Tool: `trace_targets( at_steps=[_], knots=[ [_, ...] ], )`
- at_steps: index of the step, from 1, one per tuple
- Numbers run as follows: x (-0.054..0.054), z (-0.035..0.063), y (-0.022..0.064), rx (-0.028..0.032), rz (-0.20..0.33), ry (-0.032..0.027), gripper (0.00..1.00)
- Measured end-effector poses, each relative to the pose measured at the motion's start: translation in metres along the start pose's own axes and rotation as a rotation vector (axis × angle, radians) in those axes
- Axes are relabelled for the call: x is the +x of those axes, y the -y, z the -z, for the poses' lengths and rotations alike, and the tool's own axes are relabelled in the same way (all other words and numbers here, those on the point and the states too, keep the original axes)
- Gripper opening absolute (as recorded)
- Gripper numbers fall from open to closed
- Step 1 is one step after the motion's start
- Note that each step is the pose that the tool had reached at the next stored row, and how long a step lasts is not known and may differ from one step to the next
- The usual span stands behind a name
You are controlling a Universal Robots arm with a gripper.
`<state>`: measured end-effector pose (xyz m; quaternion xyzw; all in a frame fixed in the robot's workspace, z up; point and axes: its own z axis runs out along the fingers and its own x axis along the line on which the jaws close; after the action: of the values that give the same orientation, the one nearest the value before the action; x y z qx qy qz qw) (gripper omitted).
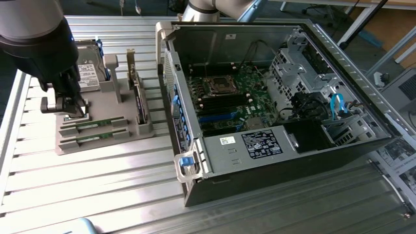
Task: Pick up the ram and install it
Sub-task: 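Pick up the ram and move it above insertion slot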
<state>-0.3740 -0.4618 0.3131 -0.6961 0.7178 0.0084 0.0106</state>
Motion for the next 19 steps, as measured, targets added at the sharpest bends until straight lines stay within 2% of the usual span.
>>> trace_targets(
  at_steps=[19],
  knots=[
    [0.0002, -0.0062, 0.0, -0.0001, 0.002, 0.0, 0.3]
  ],
)
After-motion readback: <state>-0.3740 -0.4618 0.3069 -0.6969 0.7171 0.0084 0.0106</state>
